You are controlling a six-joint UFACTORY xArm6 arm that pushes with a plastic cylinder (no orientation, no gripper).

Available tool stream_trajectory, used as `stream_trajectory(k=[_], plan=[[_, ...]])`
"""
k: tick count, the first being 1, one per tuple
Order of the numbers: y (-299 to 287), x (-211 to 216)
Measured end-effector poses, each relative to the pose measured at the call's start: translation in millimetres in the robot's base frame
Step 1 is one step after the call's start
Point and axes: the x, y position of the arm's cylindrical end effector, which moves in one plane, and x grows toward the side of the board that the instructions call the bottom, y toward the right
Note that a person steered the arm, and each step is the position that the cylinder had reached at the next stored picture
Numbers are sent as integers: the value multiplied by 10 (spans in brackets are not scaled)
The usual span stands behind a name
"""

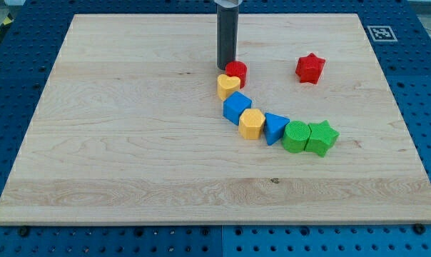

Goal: Place red star to the top right of the red circle

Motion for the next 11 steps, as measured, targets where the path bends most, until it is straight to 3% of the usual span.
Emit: stream_trajectory(k=[3, 5, 6, 7, 8, 9, 10, 11], plan=[[157, 24], [102, -674], [769, -969], [1637, -1005], [2445, -805], [2810, -262], [2853, 274], [2377, 360]])
